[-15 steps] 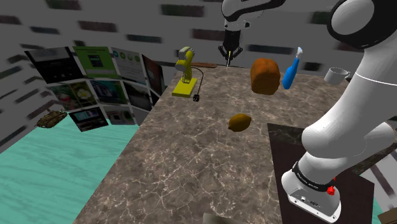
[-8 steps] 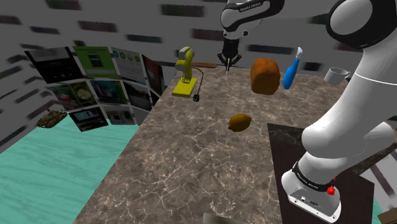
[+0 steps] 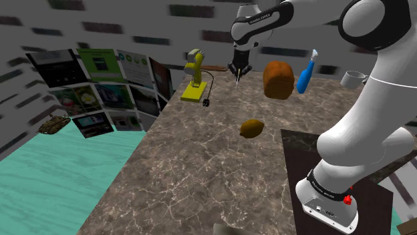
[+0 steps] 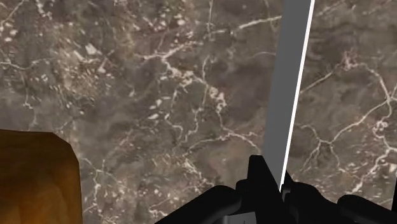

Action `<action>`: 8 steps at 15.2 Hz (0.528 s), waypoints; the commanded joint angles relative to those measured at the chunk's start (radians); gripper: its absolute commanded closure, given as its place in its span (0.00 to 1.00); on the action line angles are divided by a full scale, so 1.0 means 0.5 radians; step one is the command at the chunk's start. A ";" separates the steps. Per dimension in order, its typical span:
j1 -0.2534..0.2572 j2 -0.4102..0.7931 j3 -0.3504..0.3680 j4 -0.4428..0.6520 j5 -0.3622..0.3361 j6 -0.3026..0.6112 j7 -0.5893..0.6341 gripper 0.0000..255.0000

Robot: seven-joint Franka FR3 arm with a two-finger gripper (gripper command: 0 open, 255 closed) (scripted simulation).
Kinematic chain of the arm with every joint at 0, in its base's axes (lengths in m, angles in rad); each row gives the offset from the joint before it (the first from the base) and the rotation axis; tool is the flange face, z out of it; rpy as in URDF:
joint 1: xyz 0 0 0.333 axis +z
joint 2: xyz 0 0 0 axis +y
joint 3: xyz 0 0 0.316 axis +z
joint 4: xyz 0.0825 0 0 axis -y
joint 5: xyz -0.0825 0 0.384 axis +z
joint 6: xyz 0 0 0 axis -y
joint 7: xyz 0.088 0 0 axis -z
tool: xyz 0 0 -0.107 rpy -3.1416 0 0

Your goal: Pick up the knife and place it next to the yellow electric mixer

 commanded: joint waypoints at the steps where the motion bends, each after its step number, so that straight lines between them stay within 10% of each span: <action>1: 0.001 0.015 -0.001 -0.035 -0.007 0.050 0.005 1.00; 8: 0.009 0.091 -0.009 -0.133 -0.041 0.220 0.026 1.00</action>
